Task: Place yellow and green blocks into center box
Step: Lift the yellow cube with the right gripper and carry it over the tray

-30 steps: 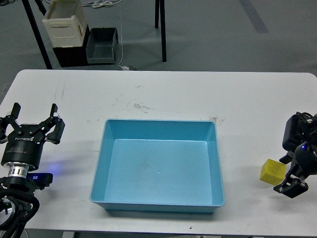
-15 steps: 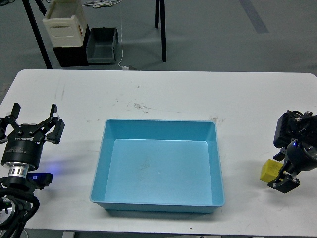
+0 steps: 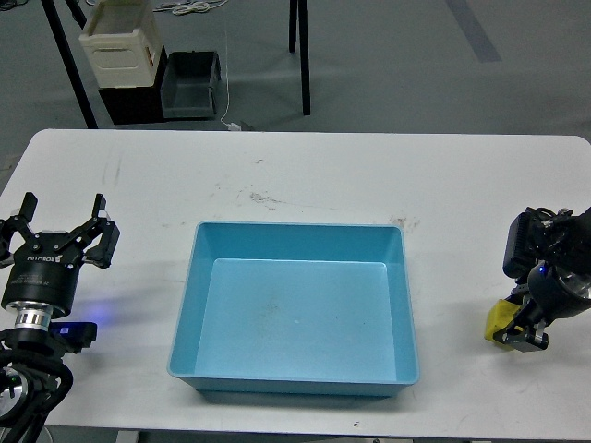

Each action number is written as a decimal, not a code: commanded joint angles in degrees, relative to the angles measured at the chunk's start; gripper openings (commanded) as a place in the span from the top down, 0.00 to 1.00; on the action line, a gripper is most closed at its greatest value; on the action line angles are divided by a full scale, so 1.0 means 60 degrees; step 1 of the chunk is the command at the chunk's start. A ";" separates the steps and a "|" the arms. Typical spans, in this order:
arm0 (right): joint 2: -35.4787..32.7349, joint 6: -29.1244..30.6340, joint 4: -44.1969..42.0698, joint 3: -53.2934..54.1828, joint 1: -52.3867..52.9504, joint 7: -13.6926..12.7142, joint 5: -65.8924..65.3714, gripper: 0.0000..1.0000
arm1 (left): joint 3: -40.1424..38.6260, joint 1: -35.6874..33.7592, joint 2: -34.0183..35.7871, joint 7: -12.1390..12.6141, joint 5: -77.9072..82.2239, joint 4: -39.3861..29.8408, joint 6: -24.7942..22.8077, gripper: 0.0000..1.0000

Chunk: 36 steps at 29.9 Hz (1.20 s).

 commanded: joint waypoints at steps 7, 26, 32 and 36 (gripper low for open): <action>-0.0905 0.0000 -0.0022 0.0869 0.0080 0.0000 0.0071 1.00 | 0.0000 -0.0031 0.0000 0.0000 -0.0002 -0.0001 0.0000 0.00; -0.1717 -0.0184 -0.0299 0.5868 0.0633 0.0000 0.2354 1.00 | 0.0044 -0.0148 0.0000 -0.0117 0.0012 -0.0001 0.0029 0.00; -0.0266 -0.0184 -0.0520 0.5181 0.2304 0.0000 0.2971 1.00 | 0.0030 -0.0148 0.0000 -0.0132 0.0012 -0.0001 0.0029 0.00; 0.0803 -0.0170 -0.0476 0.3836 0.3505 0.0000 0.2986 1.00 | 0.0015 -0.0148 0.0000 -0.0132 0.0012 -0.0001 0.0029 0.00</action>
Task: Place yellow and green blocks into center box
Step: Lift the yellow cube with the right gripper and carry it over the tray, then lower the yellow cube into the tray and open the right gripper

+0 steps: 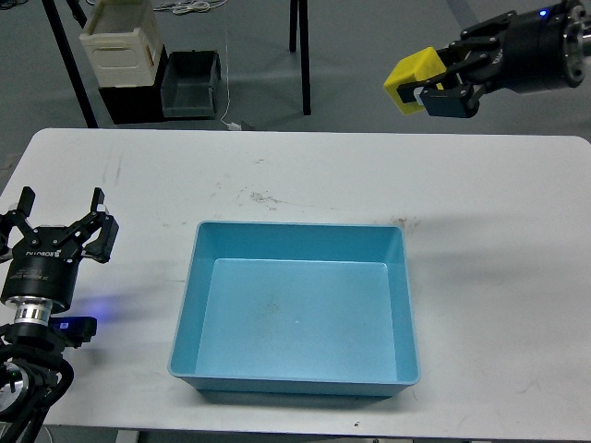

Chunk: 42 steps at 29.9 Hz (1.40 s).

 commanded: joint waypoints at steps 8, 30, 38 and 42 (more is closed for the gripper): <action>0.3579 0.0009 -0.0038 -0.3014 0.2321 0.0001 -0.0113 1.00 | -0.0047 -0.0161 0.0000 -0.0159 -0.0013 -0.0001 -0.0001 0.00; 0.7916 0.0024 -0.1590 -0.6019 0.1707 0.0001 -0.0347 0.99 | -0.0355 -0.0557 0.0015 -0.0321 -0.0013 -0.0001 -0.0001 0.00; 0.8460 0.0024 -0.2338 -0.6473 0.1180 0.0001 -0.0318 0.90 | -0.0355 -0.0688 0.0044 -0.0321 -0.0013 -0.0001 -0.0001 0.00; 0.8460 0.0053 -0.2338 -0.6517 0.1077 0.0001 -0.0318 0.80 | -0.0355 -0.0835 0.0088 -0.0321 -0.0013 -0.0001 -0.0001 0.00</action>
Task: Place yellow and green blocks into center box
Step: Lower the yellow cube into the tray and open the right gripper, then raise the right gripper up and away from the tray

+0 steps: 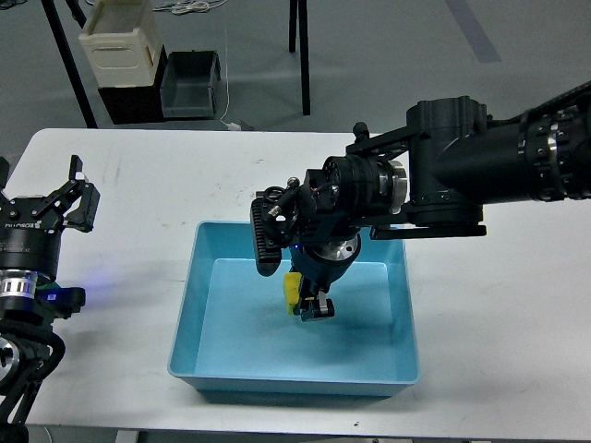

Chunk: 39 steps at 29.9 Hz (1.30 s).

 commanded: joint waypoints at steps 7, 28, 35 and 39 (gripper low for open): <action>0.0008 0.0079 -0.0050 -0.0042 -0.0168 0.0000 0.0468 0.25 | -0.0276 -0.0171 0.0195 0.0000 -0.0058 -0.0029 -0.0015 0.00; -0.0416 0.0147 -0.0475 0.0543 -0.0066 0.0000 0.1304 0.03 | -0.0790 -0.0976 0.0677 0.0015 0.0117 0.0014 -0.0425 0.00; -0.1060 0.0147 -0.0534 0.1305 0.0036 0.0000 0.1757 0.03 | -0.0849 -0.1386 0.1278 -0.1754 0.1813 0.0642 -0.0206 0.00; -0.1602 0.0147 -0.0578 0.2357 0.0125 0.0000 0.1963 0.03 | -0.0878 -0.1592 0.1395 -0.2226 0.3717 0.1025 0.0189 0.00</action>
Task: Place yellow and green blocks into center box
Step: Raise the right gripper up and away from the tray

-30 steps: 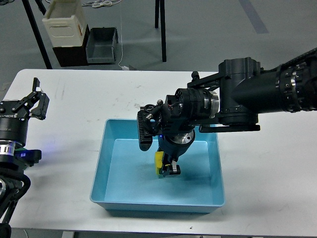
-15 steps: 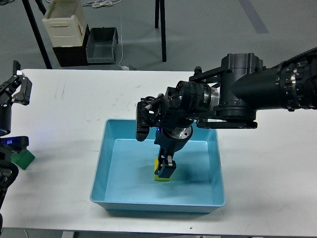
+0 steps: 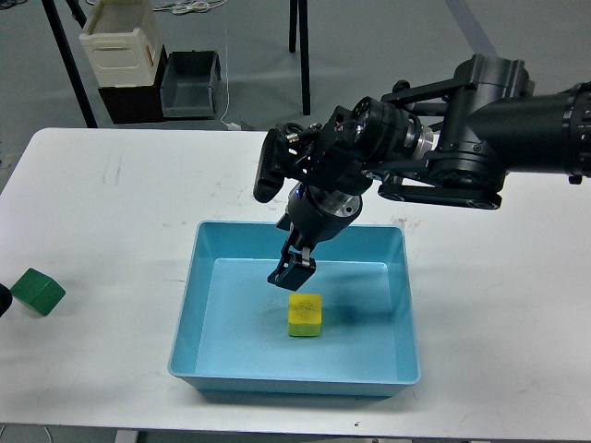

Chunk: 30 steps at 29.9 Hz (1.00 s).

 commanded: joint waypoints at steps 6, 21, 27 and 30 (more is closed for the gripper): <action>-0.1482 -0.0099 0.0032 0.2499 0.0083 -0.0001 0.1499 0.03 | -0.0050 -0.0110 0.0512 -0.0412 0.2260 0.0198 0.0662 0.00; -0.3198 -0.3144 0.0150 0.5048 -0.1439 -0.0001 0.5543 0.01 | 0.0096 -0.0710 0.2549 -0.0948 0.4486 0.1750 -0.0710 0.00; -0.3462 -0.4111 0.0135 0.6233 -0.2522 -0.0001 0.6934 0.01 | 0.0082 -0.0769 0.3223 -0.0948 0.6389 0.1663 -0.0710 0.00; -0.3578 -0.4668 0.0091 0.6893 -0.3196 -0.0001 0.8046 0.01 | 0.0096 -0.0974 0.3369 -0.0948 0.7559 0.1604 -0.0710 0.01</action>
